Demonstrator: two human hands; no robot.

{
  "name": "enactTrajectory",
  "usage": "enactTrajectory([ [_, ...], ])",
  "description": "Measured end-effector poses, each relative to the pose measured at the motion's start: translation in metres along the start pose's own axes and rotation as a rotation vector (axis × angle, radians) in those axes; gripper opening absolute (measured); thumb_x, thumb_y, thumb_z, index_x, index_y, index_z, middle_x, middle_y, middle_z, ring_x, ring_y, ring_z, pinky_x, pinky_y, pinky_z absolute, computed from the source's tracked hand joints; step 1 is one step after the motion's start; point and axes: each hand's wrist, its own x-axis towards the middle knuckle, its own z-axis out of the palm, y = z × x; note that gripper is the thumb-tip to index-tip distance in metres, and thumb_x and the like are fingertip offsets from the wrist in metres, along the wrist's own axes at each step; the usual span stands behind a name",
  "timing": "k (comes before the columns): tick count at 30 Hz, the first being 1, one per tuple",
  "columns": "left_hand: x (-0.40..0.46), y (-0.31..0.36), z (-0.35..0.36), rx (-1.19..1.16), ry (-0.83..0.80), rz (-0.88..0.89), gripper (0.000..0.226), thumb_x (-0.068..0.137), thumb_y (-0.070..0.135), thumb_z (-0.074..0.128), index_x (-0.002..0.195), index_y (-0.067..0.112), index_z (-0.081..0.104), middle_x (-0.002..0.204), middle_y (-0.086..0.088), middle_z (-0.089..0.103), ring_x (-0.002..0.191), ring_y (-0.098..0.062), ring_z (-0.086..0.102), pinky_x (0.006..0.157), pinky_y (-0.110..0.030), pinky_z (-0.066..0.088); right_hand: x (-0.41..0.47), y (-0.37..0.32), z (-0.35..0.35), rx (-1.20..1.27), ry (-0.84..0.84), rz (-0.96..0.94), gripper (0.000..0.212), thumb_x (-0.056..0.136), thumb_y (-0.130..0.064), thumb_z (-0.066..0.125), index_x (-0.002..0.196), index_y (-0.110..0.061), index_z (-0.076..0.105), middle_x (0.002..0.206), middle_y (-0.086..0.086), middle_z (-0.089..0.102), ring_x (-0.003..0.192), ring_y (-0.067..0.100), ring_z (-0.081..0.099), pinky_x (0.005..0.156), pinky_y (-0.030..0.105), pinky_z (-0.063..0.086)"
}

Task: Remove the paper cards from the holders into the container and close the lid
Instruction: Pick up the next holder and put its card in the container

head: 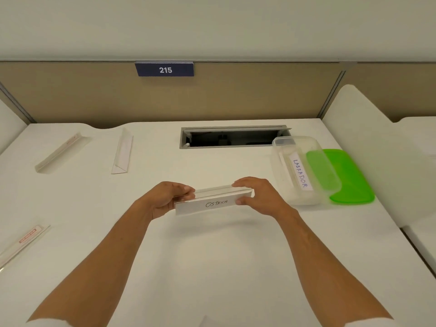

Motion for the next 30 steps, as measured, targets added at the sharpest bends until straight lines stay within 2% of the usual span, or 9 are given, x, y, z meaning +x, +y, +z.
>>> enactTrajectory([
  [5, 0.009, 0.007, 0.02, 0.0, 0.054, -0.015, 0.023, 0.096, 0.016, 0.059, 0.105, -0.003, 0.07, 0.095, -0.01, 0.076, 0.081, -0.013, 0.074, 0.063, -0.021, 0.057, -0.011, 0.01, -0.013, 0.076, 0.038, 0.05, 0.039, 0.075, -0.024, 0.083, 0.112, -0.028, 0.071, 0.114, -0.018, 0.065, 0.109, -0.003, 0.057, 0.091, 0.003, 0.035],
  [9, 0.017, 0.013, 0.033, 0.117, 0.07, 0.009, 0.036, 0.095, 0.039, 0.059, 0.099, 0.007, 0.076, 0.098, -0.006, 0.077, 0.085, -0.014, 0.072, 0.07, -0.026, 0.054, -0.018, 0.017, -0.022, 0.094, 0.071, 0.097, 0.039, 0.076, -0.026, 0.082, 0.112, -0.032, 0.071, 0.114, -0.022, 0.064, 0.11, -0.009, 0.054, 0.095, 0.009, 0.035],
  [11, 0.022, 0.015, 0.04, 0.131, 0.093, 0.025, 0.041, 0.095, 0.045, 0.056, 0.098, 0.009, 0.077, 0.101, -0.003, 0.077, 0.091, -0.017, 0.07, 0.075, -0.028, 0.053, -0.021, 0.02, -0.029, 0.078, 0.094, 0.105, 0.038, 0.077, -0.029, 0.081, 0.113, -0.033, 0.07, 0.113, -0.025, 0.063, 0.109, -0.012, 0.052, 0.095, 0.009, 0.034],
  [13, 0.026, 0.018, 0.048, 0.148, 0.129, 0.03, 0.043, 0.096, 0.047, 0.053, 0.096, 0.012, 0.078, 0.103, 0.001, 0.075, 0.094, -0.019, 0.067, 0.072, -0.026, 0.052, -0.024, 0.023, -0.036, 0.061, 0.115, 0.107, 0.038, 0.078, -0.031, 0.079, 0.115, -0.032, 0.07, 0.116, -0.021, 0.064, 0.111, -0.008, 0.052, 0.097, 0.013, 0.034],
  [16, 0.034, 0.022, 0.062, 0.171, 0.153, 0.045, 0.045, 0.098, 0.048, 0.049, 0.095, 0.013, 0.079, 0.107, 0.001, 0.07, 0.098, -0.022, 0.064, 0.072, -0.027, 0.052, -0.031, 0.026, -0.049, 0.045, 0.137, 0.117, 0.038, 0.08, -0.032, 0.077, 0.117, -0.03, 0.069, 0.122, -0.012, 0.066, 0.114, -0.001, 0.054, 0.097, 0.015, 0.034],
  [20, 0.045, 0.028, 0.083, 0.153, 0.179, 0.08, 0.044, 0.1, 0.048, 0.043, 0.102, 0.015, 0.073, 0.107, -0.004, 0.068, 0.099, -0.023, 0.065, 0.076, -0.03, 0.055, -0.039, 0.033, -0.069, 0.012, 0.21, 0.154, 0.037, 0.081, -0.029, 0.077, 0.117, -0.027, 0.069, 0.12, -0.007, 0.068, 0.112, 0.008, 0.058, 0.096, 0.019, 0.038],
  [24, 0.061, 0.031, 0.102, 0.071, 0.32, 0.136, 0.037, 0.103, 0.042, 0.039, 0.11, 0.014, 0.063, 0.103, -0.004, 0.07, 0.093, -0.021, 0.069, 0.074, -0.028, 0.056, -0.047, 0.041, -0.089, -0.037, 0.349, 0.198, 0.037, 0.079, -0.028, 0.078, 0.115, -0.021, 0.071, 0.117, -0.001, 0.071, 0.11, 0.016, 0.062, 0.098, 0.025, 0.042],
  [27, 0.074, 0.028, 0.118, 0.088, 0.404, 0.189, 0.033, 0.102, 0.037, 0.045, 0.114, 0.013, 0.064, 0.106, -0.004, 0.069, 0.095, -0.018, 0.068, 0.083, -0.031, 0.055, -0.05, 0.048, -0.103, -0.027, 0.462, 0.256, 0.038, 0.077, -0.027, 0.08, 0.113, -0.02, 0.072, 0.113, 0.002, 0.072, 0.106, 0.019, 0.065, 0.095, 0.027, 0.046],
  [30, 0.084, 0.023, 0.138, 0.176, 0.38, 0.236, 0.022, 0.098, 0.03, 0.055, 0.111, 0.015, 0.065, 0.108, -0.004, 0.069, 0.097, -0.017, 0.068, 0.084, -0.029, 0.055, -0.05, 0.056, -0.115, -0.037, 0.575, 0.33, 0.039, 0.077, -0.031, 0.079, 0.114, -0.021, 0.072, 0.107, 0.001, 0.074, 0.096, 0.019, 0.067, 0.085, 0.028, 0.051],
])
